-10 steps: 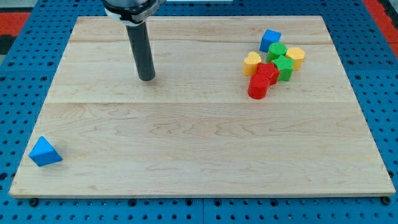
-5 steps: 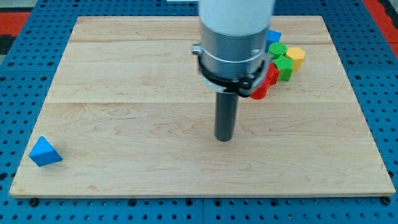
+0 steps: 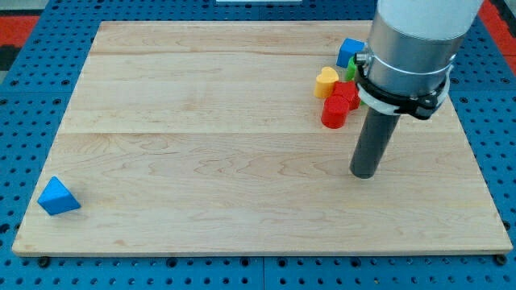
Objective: Push red circle slightly towards left side upward
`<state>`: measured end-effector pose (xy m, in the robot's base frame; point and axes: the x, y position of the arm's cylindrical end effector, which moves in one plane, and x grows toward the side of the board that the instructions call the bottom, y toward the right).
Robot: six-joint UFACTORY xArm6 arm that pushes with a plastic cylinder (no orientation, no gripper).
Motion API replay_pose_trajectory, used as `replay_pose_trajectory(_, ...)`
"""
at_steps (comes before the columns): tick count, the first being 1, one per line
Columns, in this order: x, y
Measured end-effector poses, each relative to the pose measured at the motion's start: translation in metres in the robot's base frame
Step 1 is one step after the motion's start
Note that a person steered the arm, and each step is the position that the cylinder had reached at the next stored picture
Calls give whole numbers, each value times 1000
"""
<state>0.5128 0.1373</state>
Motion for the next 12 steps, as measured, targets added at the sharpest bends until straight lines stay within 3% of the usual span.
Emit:
replay_pose_trajectory(9, -16, 6)
replay_pose_trajectory(11, -39, 18)
replay_pose_trajectory(12, -74, 15)
